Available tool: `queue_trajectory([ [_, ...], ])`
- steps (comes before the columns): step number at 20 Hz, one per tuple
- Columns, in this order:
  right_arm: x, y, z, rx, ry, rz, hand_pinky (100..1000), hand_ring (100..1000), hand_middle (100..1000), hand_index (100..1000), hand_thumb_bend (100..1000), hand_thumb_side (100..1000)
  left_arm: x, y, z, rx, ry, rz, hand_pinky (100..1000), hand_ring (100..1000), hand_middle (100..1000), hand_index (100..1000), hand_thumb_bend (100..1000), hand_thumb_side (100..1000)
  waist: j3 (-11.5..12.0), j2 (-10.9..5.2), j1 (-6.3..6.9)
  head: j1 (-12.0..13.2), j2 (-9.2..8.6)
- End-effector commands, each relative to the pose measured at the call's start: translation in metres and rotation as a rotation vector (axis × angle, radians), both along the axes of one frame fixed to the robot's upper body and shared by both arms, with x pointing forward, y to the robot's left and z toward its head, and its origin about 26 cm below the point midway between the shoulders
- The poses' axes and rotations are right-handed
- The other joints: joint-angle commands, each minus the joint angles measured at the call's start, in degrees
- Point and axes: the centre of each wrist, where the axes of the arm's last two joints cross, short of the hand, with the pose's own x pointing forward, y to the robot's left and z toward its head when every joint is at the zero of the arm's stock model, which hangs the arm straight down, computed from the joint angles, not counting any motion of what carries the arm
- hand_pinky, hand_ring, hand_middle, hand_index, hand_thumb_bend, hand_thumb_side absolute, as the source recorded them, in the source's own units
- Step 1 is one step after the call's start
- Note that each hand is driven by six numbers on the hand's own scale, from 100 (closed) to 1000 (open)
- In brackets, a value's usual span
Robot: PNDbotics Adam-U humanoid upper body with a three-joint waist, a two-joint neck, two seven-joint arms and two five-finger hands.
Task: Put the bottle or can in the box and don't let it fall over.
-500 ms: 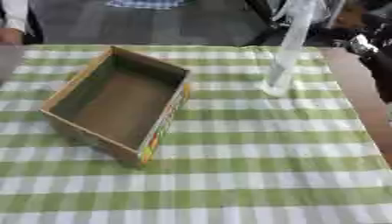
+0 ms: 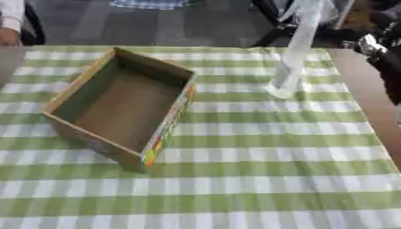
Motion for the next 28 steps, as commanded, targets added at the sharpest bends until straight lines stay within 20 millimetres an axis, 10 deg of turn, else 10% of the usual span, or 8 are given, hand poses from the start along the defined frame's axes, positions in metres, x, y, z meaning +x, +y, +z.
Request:
queue_trajectory([
  [1, -0.005, -0.003, 0.016, -0.039, -0.035, -0.007, 867, 1000, 1000, 934, 100, 405, -0.003, 0.007, 0.011, 0.102, -0.007, 0.081, 865, 655, 808, 841, 181, 775, 0.0, -1.18, 0.08, -0.2, 0.08],
  [9, -0.005, -0.003, 0.016, -0.043, -0.036, 0.004, 866, 1000, 1000, 949, 100, 404, -0.006, 0.009, 0.013, 0.418, 0.094, 0.302, 921, 744, 879, 885, 139, 746, -0.1, -1.00, 0.28, -1.0, 0.30],
  [28, 0.003, -0.010, 0.013, -0.216, 0.072, 0.106, 907, 1000, 1000, 1000, 100, 412, -0.004, 0.002, 0.014, 0.417, 0.094, 0.261, 924, 737, 873, 888, 152, 776, 0.6, -0.41, 0.54, -1.7, -0.02],
])
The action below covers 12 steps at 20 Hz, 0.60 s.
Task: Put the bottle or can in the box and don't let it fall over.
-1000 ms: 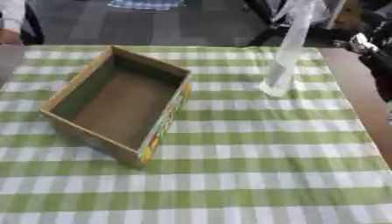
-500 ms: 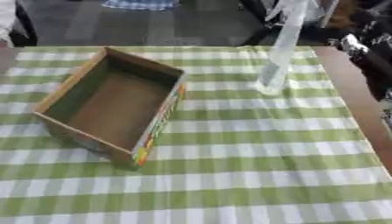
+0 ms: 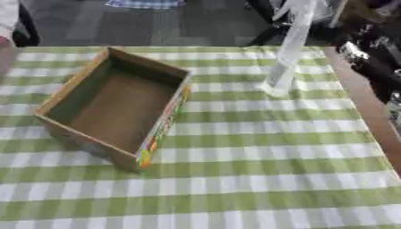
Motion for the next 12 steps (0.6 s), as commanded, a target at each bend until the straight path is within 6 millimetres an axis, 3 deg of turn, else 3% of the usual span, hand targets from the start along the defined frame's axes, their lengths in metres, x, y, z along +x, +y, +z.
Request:
queue_trajectory([
  [1, -0.0013, -0.0053, 0.0162, -0.055, 0.003, -0.006, 907, 1000, 1000, 1000, 100, 397, -0.0007, 0.0004, 0.0073, 0.020, -0.020, -0.016, 924, 736, 873, 888, 152, 776, 0.1, -0.72, 0.16, -0.2, -0.10],
  [12, 0.0050, -0.0051, 0.0253, -0.104, 0.052, -0.055, 907, 1000, 1000, 1000, 100, 408, 0.0002, -0.0007, 0.0069, 0.027, -0.020, -0.035, 921, 731, 868, 885, 151, 776, 0.3, -0.79, 0.24, -0.5, -0.93],
])
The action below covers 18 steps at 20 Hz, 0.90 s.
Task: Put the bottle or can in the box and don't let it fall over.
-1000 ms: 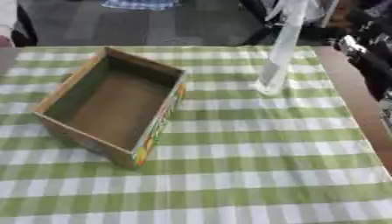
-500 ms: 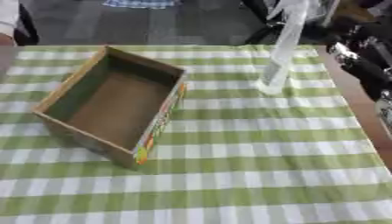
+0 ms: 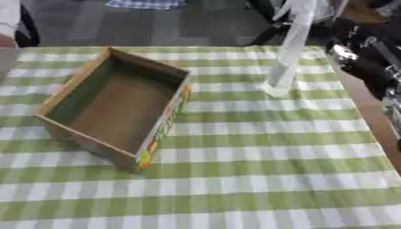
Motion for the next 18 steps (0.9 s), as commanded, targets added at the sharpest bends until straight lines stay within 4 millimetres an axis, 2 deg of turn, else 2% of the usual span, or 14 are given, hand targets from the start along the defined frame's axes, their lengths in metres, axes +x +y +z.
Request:
queue_trajectory([
  [1, -0.001, -0.005, 0.017, -0.051, -0.014, -0.018, 908, 1000, 1000, 1000, 100, 419, 0.000, 0.001, 0.007, 0.022, -0.019, -0.014, 921, 731, 868, 885, 151, 782, 0.0, -0.80, 0.12, -0.2, -0.87],
  [18, 0.015, -0.009, 0.030, -0.070, 0.011, -0.017, 917, 1000, 1000, 1000, 100, 447, 0.000, 0.000, 0.006, 0.027, -0.020, -0.029, 922, 728, 868, 884, 148, 789, 0.6, -0.21, 0.17, -0.9, -2.05],
])
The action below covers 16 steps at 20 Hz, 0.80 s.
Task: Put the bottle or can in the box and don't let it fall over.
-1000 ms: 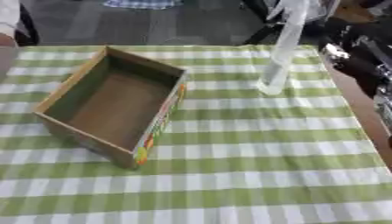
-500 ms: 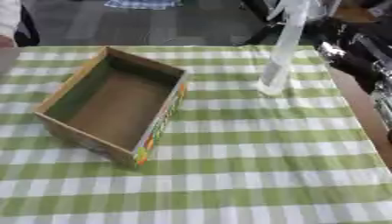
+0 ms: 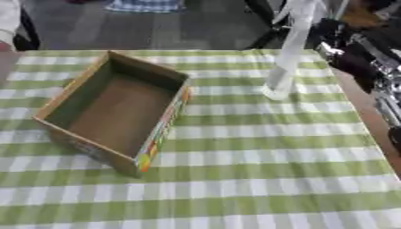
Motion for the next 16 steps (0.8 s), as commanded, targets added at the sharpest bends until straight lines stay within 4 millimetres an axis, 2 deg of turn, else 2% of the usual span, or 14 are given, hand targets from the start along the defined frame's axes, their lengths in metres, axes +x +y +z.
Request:
queue_trajectory([
  [1, -0.002, -0.009, 0.018, -0.036, -0.027, -0.032, 917, 1000, 1000, 1000, 100, 449, 0.000, 0.001, 0.007, 0.018, -0.022, -0.008, 922, 728, 869, 884, 147, 791, 0.1, -0.56, 0.19, -0.3, -1.00],
  [16, 0.004, -0.013, 0.028, -0.016, -0.038, -0.043, 917, 1000, 1000, 1000, 100, 476, 0.000, 0.000, 0.006, 0.024, -0.023, -0.021, 923, 729, 872, 883, 140, 797, 0.6, 0.67, 0.53, -0.8, -2.02],
])
